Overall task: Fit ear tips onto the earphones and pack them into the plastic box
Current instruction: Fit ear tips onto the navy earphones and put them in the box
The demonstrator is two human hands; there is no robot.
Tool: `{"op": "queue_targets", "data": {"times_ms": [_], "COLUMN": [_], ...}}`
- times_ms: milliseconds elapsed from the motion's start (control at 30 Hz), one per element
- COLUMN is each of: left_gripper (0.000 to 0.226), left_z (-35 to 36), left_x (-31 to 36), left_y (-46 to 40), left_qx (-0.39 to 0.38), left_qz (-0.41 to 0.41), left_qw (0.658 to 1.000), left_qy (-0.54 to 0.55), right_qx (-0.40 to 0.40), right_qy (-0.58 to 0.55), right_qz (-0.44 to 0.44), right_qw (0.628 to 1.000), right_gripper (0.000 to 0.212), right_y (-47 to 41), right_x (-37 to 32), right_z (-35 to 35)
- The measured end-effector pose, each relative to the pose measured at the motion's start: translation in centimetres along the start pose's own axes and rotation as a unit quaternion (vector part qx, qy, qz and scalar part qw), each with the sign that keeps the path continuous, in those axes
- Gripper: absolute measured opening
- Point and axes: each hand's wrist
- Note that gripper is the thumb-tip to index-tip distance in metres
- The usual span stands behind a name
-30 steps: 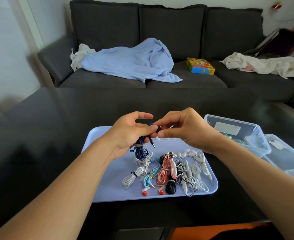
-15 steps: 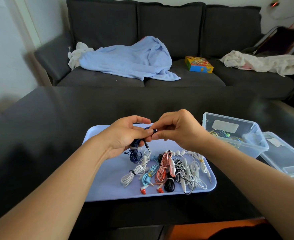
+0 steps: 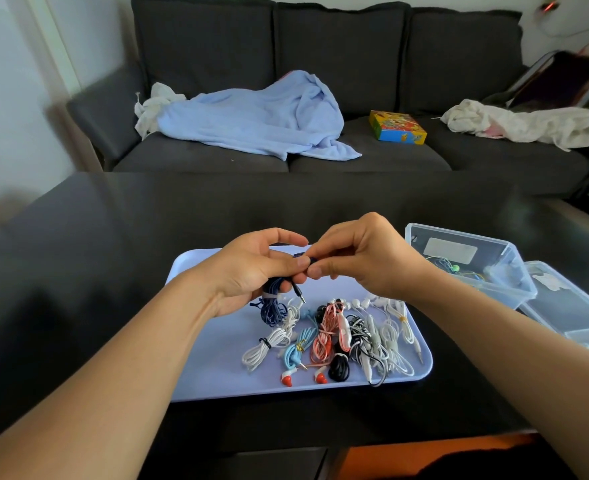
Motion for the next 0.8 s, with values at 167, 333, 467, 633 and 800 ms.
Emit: {"op": "queue_targets", "data": {"times_ms": [167, 333, 467, 633, 800], "left_gripper": [0.030, 0.030, 0.036, 0.029, 0.023], "left_z": [0.3, 1.5, 2.9, 3.7, 3.8], "left_x": [0.2, 0.2, 0.0, -0.1, 0.1], "left_y": [-0.1, -0.8, -1.6, -2.4, -2.6], "left_qx": [0.013, 0.062, 0.154, 0.176, 0.108], "left_qz": [0.020, 0.082, 0.159, 0.164, 0.120], "left_qw": [0.999, 0.994, 0.975, 0.970, 0.986], "left_qy": [0.023, 0.026, -0.032, -0.024, 0.051], "right_qx": [0.018, 0.124, 0.184, 0.167, 0.154], "right_qy": [-0.006, -0.030, -0.050, -0.050, -0.149], "right_qz": [0.012, 0.063, 0.082, 0.066, 0.106], "right_qw": [1.000, 0.990, 0.978, 0.983, 0.971], "right_gripper": [0.024, 0.021, 0.024, 0.029, 0.032], "right_y": [0.2, 1.0, 1.3, 1.4, 2.0], "right_x": [0.1, 0.7, 0.9, 0.7, 0.9], "right_z": [0.0, 0.1, -0.1, -0.6, -1.0]}}
Point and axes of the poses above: each hand's wrist, its own y-axis away from the middle knuckle, its own z-axis out of the palm, x = y × z, and after that the axes turned 14 degrees about -z, right-handed
